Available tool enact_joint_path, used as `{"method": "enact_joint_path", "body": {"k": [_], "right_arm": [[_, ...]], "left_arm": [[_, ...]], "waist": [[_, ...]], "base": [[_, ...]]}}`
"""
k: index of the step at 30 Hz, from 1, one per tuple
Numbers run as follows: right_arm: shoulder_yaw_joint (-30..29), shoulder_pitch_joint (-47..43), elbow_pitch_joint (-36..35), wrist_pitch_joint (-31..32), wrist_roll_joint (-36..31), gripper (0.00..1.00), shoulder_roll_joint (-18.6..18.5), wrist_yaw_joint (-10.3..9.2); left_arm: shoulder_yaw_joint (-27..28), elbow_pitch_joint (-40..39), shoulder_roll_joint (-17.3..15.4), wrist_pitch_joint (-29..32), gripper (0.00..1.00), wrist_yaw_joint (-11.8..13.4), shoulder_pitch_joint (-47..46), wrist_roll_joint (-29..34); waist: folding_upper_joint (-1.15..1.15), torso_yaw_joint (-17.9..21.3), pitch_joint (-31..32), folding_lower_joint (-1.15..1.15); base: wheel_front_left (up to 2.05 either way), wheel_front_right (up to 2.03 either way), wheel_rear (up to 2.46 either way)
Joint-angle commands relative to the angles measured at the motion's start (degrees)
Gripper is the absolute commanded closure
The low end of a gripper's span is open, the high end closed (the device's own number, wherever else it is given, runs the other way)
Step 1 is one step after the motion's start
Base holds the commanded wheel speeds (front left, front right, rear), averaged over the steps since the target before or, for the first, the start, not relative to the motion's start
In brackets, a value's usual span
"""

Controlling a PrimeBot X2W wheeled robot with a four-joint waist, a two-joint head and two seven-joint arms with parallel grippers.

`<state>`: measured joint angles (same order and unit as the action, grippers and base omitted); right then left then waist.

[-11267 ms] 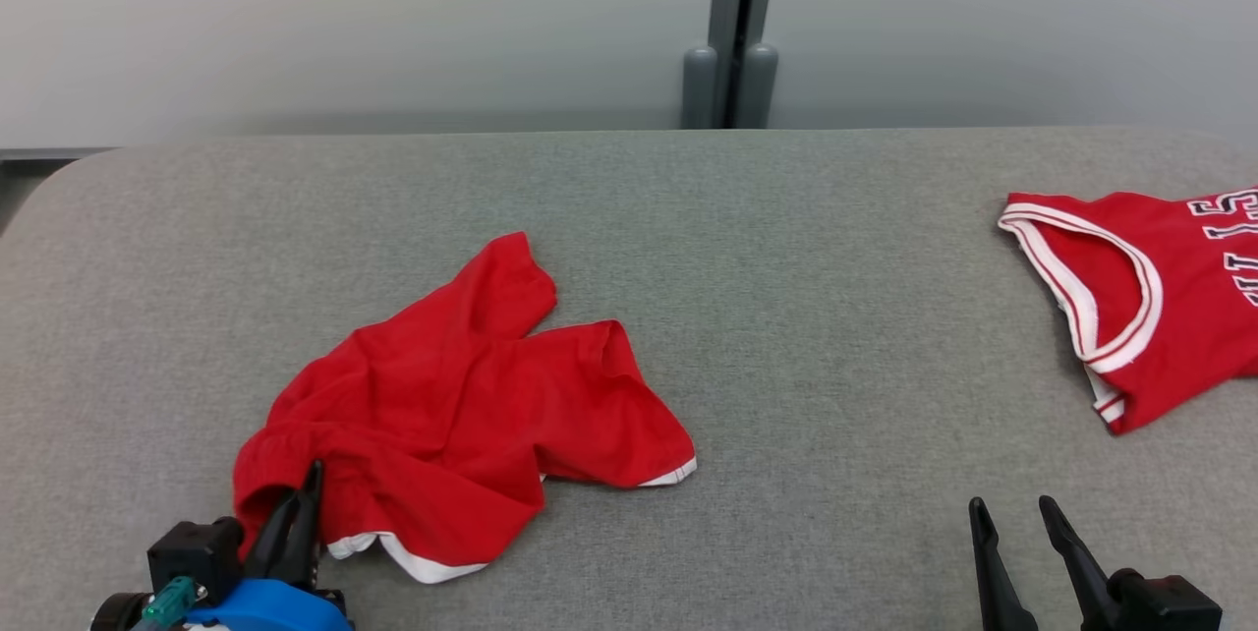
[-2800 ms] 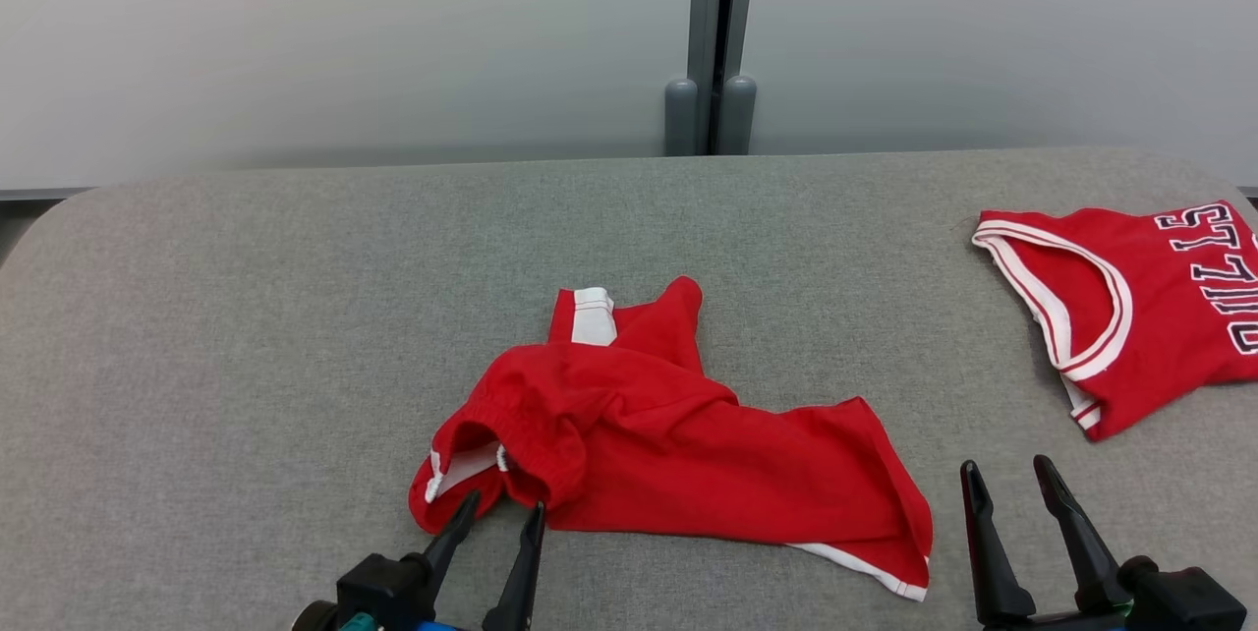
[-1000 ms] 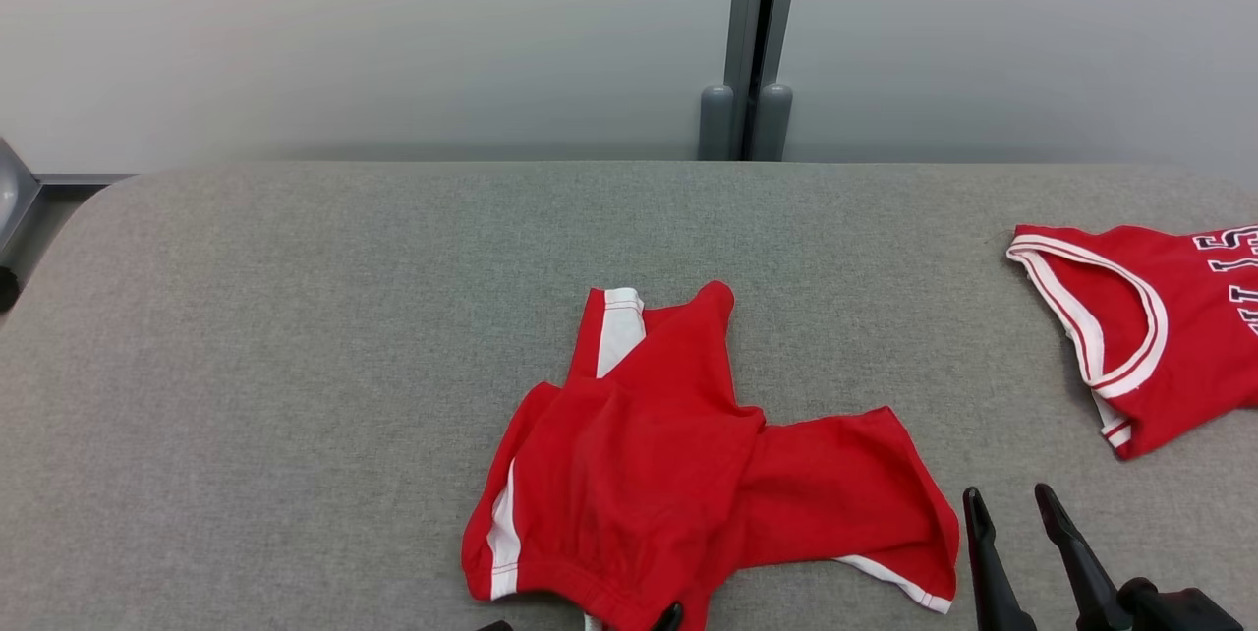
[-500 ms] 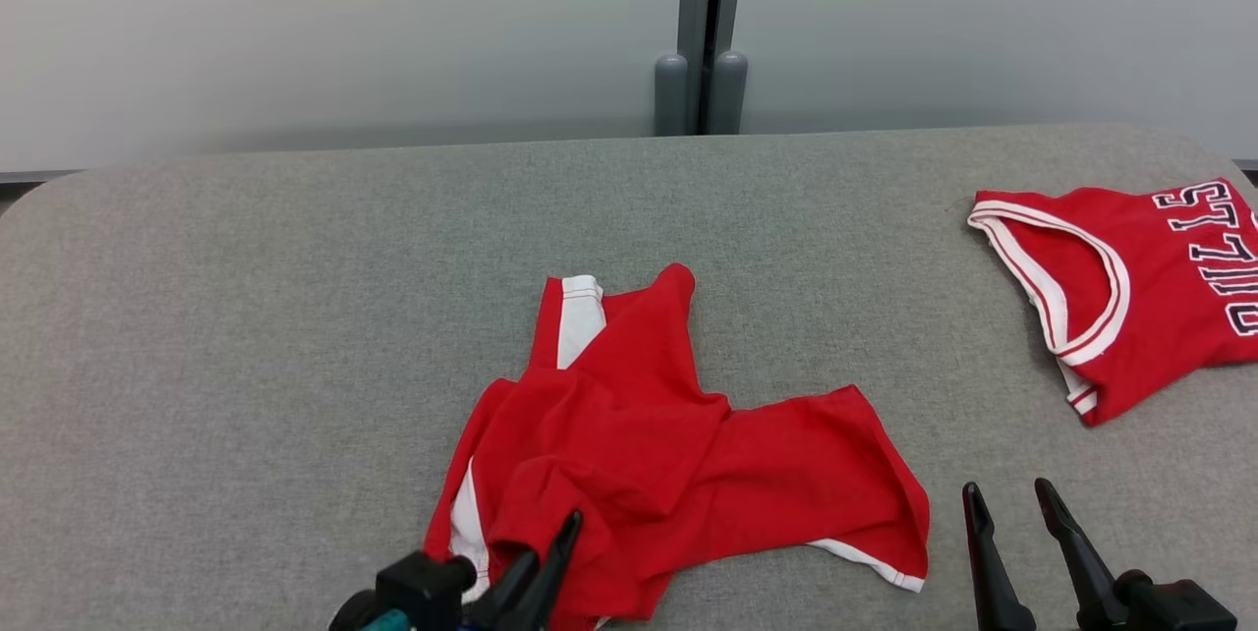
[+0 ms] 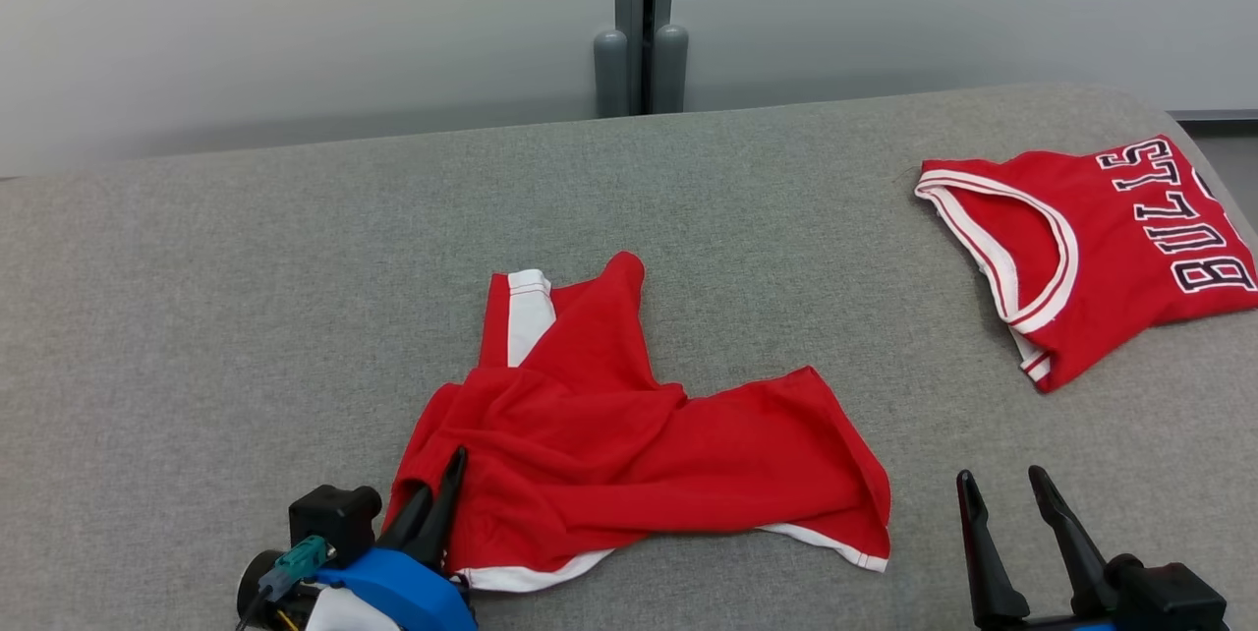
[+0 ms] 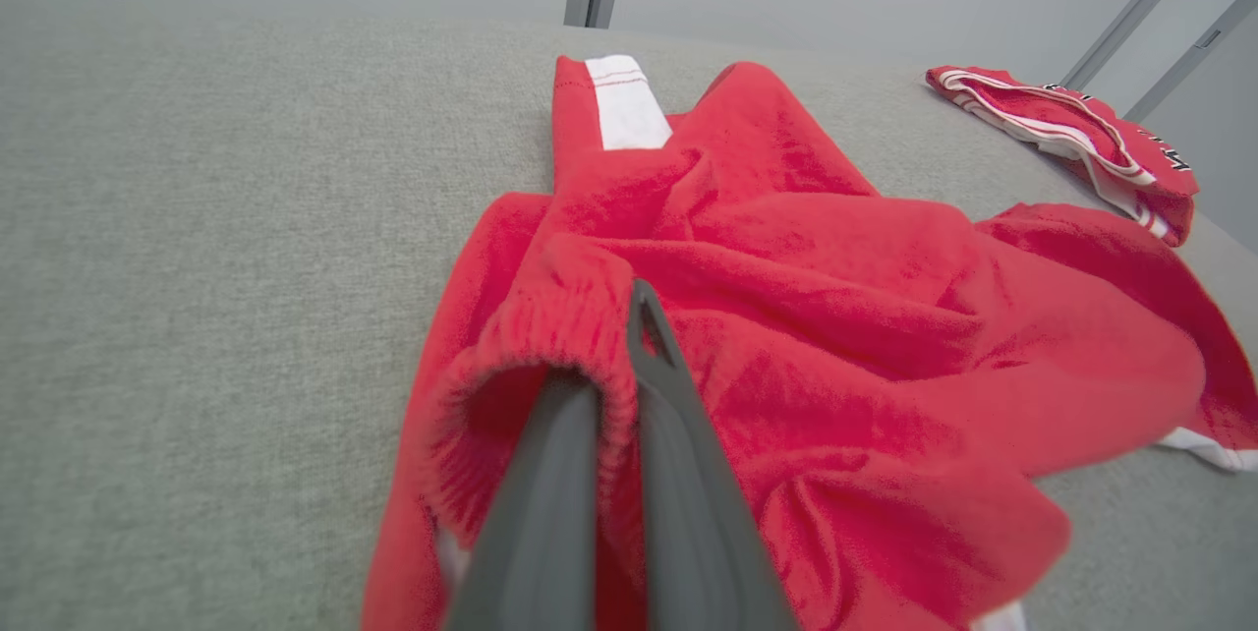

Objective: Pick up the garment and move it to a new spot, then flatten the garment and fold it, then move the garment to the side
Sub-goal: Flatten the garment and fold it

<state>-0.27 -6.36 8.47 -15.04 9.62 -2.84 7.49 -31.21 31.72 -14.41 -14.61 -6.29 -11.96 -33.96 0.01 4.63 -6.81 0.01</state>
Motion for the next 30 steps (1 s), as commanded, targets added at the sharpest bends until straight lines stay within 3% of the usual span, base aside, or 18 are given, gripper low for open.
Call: {"method": "enact_joint_path", "body": {"k": [1,7,8,9,10,11,18,30], "right_arm": [[-0.03,0.33,0.29,-0.17,-0.24,0.0,-0.11,0.02],[-0.21,0.0,0.91,-0.17,-0.1,0.0,-0.11,0.02],[-0.3,-0.23,0.95,-0.17,-0.05,0.0,-0.11,0.02],[-0.3,-0.23,0.95,-0.17,-0.05,0.0,-0.11,0.02],[-0.29,-0.42,0.95,-0.17,-0.02,0.0,-0.11,0.02],[-0.25,-0.56,0.92,-0.17,0.01,0.0,-0.1,0.02],[-0.39,-1.69,0.84,-0.16,0.11,0.0,-0.11,0.02],[-0.49,-3.68,0.64,-0.17,1.13,0.0,-0.11,0.02]], "left_arm": [[0.8,2.06,0.36,-0.41,1.0,-0.31,-1.4,0.08],[1.12,7.4,1.9,-0.58,1.0,-0.74,-1.57,1.85],[1.13,7.66,2.09,-0.59,0.74,-0.85,-1.38,2.3],[1.13,7.66,2.09,-0.59,0.74,-0.85,-1.38,2.3],[1.17,7.81,2.46,-0.6,0.16,-0.9,-1.03,2.66],[1.25,7.96,2.92,-0.6,0.0,-0.94,-0.46,2.92],[2.12,5.33,4.65,-0.62,0.0,-1.31,3.31,4.88],[5.68,-6.41,3.1,-0.61,0.0,-1.2,13.44,7.72]], "waist": [[-0.01,0.29,0.11,-0.01],[-0.01,0.41,0.8,-0.01],[-0.01,0.25,0.97,-0.01],[-0.01,0.25,0.97,-0.01],[-0.01,0.01,1.22,-0.01],[-0.01,-0.23,1.44,-0.01],[-0.01,-2.67,3.58,-0.01],[-0.01,-6.21,5.89,-0.01]], "base": [[0.0,0.0,0.0],[0.0,0.0,0.0],[0.0,0.0,0.0],[0.0,0.0,0.0],[0.0,0.0,0.0],[0.0,0.0,0.0],[0.0,0.0,0.0],[0.0,0.0,0.0]]}}
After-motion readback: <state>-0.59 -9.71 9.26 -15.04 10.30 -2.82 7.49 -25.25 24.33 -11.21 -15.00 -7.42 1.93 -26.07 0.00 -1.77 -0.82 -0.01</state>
